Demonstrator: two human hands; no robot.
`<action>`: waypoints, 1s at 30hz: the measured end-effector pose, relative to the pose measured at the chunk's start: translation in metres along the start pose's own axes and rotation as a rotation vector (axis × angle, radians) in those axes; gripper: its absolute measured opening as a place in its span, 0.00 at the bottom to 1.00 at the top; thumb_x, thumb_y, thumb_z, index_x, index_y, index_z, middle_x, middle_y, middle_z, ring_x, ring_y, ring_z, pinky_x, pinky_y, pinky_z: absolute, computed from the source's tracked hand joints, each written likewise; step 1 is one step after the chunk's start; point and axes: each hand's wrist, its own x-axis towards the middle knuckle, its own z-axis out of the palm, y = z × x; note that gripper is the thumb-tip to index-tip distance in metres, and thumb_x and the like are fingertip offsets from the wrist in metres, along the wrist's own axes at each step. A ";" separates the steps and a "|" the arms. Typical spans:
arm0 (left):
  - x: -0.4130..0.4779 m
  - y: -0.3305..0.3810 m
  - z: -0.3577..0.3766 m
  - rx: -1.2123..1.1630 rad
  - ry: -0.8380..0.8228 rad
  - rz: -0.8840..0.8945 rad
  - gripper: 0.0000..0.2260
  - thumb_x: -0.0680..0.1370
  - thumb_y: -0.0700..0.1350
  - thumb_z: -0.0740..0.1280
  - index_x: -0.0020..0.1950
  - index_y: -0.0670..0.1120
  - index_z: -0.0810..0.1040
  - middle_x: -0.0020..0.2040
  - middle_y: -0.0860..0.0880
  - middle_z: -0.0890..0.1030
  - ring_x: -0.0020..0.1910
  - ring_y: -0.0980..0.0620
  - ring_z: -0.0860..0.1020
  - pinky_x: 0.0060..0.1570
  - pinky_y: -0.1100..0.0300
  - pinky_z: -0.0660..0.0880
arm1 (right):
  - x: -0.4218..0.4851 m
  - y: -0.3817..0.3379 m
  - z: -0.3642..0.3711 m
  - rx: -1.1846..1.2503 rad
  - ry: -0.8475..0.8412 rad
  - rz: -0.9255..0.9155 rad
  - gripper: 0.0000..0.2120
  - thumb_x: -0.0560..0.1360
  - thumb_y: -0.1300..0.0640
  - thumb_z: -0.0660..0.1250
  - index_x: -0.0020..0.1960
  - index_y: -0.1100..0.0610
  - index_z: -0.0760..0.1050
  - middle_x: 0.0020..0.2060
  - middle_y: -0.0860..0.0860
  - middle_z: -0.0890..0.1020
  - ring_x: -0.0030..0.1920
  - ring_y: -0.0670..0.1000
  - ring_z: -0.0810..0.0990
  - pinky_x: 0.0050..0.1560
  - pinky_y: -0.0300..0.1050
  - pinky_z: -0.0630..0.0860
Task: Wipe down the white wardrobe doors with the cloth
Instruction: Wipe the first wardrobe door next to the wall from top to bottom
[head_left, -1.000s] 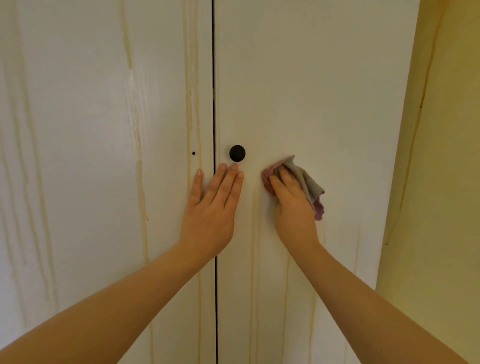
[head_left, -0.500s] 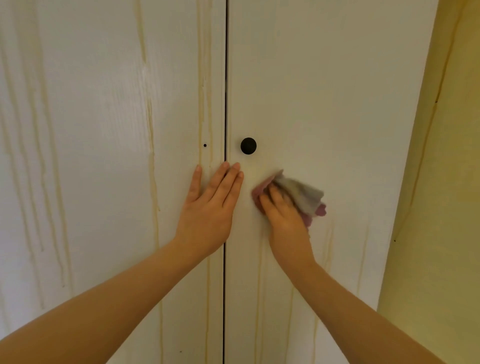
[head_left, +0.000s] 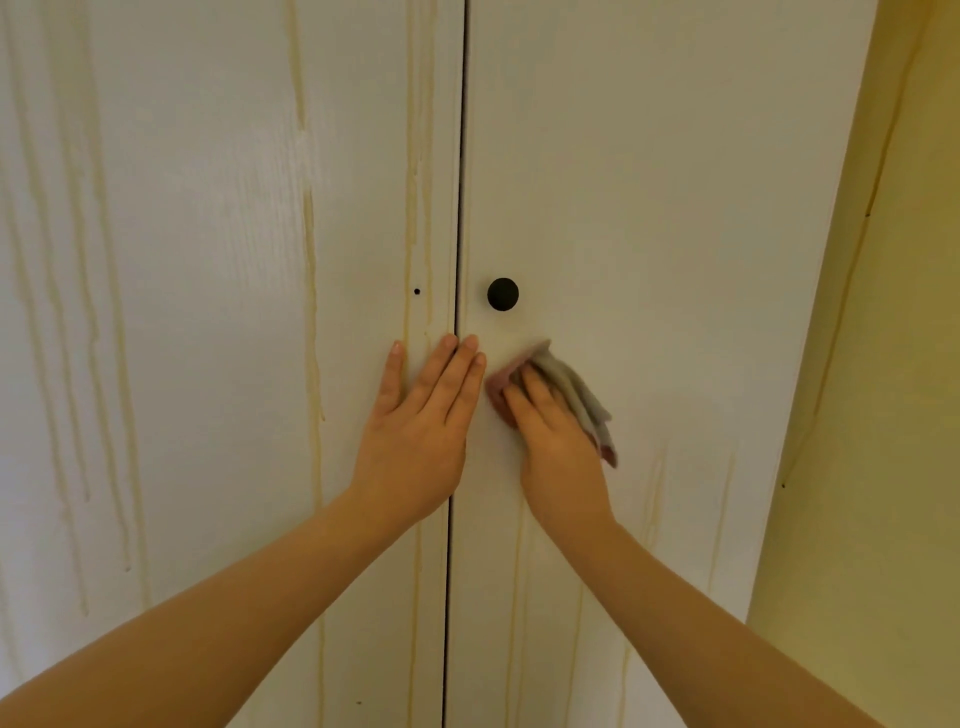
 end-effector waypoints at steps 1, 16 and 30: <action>0.000 0.000 0.001 0.000 0.001 0.000 0.23 0.78 0.39 0.53 0.73 0.38 0.62 0.73 0.41 0.66 0.73 0.44 0.61 0.71 0.39 0.52 | 0.018 -0.003 -0.003 0.026 0.015 0.034 0.24 0.72 0.62 0.50 0.64 0.64 0.73 0.64 0.60 0.74 0.65 0.59 0.72 0.62 0.49 0.68; 0.004 -0.001 -0.008 -0.063 -0.047 -0.002 0.23 0.76 0.38 0.50 0.71 0.37 0.64 0.71 0.40 0.68 0.72 0.42 0.65 0.71 0.39 0.47 | 0.034 0.010 -0.017 0.011 -0.014 0.165 0.22 0.74 0.68 0.55 0.67 0.63 0.69 0.68 0.60 0.69 0.69 0.57 0.64 0.66 0.48 0.58; -0.013 0.018 -0.001 -0.150 -0.090 0.026 0.25 0.74 0.37 0.49 0.71 0.37 0.61 0.72 0.39 0.67 0.73 0.43 0.60 0.70 0.38 0.49 | -0.039 -0.002 -0.010 0.017 -0.219 0.304 0.30 0.75 0.72 0.60 0.72 0.57 0.55 0.69 0.46 0.52 0.72 0.47 0.53 0.69 0.37 0.47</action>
